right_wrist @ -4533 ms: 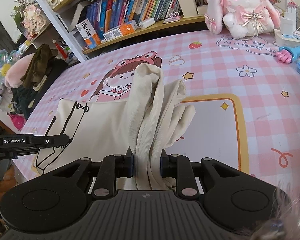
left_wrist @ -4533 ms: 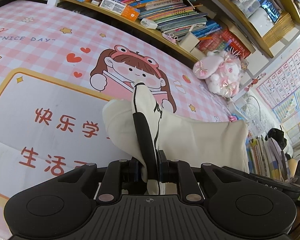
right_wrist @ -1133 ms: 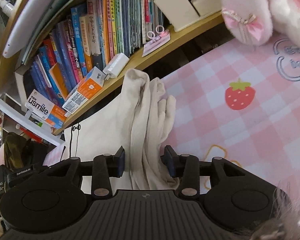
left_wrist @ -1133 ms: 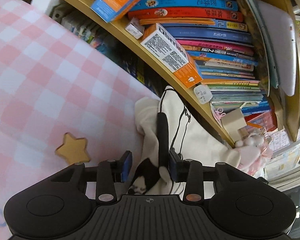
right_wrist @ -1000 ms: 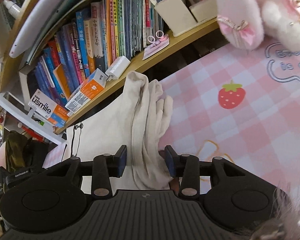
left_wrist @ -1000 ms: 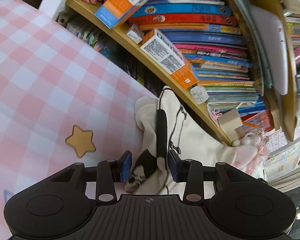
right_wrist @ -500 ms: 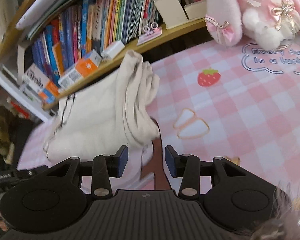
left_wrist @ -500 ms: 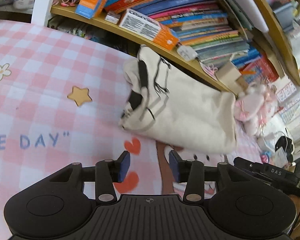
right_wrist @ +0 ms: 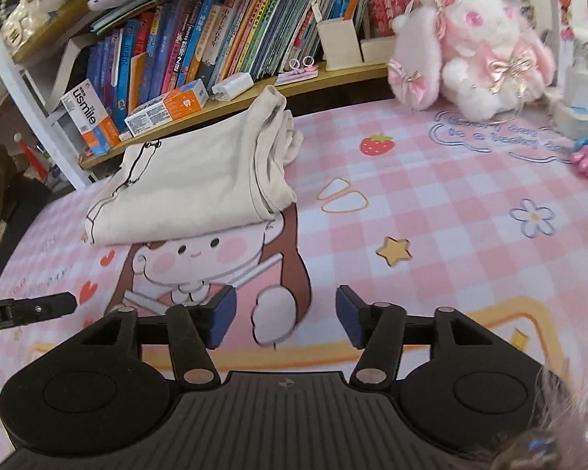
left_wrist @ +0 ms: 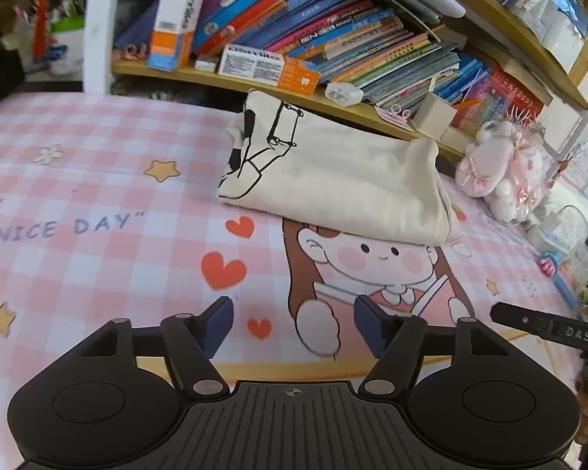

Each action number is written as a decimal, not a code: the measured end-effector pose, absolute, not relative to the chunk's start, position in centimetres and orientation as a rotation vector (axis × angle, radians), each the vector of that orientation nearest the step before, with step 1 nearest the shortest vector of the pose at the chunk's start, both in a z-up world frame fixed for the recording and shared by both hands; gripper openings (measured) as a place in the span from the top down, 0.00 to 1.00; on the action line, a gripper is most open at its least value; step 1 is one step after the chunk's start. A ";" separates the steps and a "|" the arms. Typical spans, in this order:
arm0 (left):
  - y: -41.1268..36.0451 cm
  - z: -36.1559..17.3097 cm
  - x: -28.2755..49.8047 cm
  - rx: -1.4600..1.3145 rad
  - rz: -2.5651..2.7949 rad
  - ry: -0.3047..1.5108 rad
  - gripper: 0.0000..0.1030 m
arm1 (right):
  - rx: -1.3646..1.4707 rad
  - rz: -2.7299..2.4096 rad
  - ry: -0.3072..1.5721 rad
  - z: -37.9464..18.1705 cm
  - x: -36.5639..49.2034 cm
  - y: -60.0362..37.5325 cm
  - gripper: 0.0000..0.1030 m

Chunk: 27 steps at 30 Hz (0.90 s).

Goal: Fold clothes

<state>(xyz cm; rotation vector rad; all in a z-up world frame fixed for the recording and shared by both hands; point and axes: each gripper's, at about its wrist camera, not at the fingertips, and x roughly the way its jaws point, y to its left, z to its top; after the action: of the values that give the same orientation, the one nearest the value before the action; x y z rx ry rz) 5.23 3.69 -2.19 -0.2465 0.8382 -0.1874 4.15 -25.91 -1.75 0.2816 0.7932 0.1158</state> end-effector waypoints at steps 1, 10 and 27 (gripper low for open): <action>3.5 -2.1 4.8 -0.242 -0.180 0.836 0.29 | 0.268 0.113 0.790 -1.7 3.6 -25.8 0.42; 1.6 -2.0 1.0 -0.210 -0.076 0.833 0.21 | 0.175 0.065 0.764 -1.0 -0.8 -24.5 0.18; -1.0 -0.7 -1.8 -0.123 -0.001 0.761 0.07 | 0.081 0.113 0.730 -0.3 -2.9 -23.8 0.13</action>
<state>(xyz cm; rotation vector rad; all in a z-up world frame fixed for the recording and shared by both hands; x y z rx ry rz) -1.78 -1.02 -0.66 -0.1228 0.7608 -0.0011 -2.91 -23.76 -0.30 0.0813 0.7296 0.1130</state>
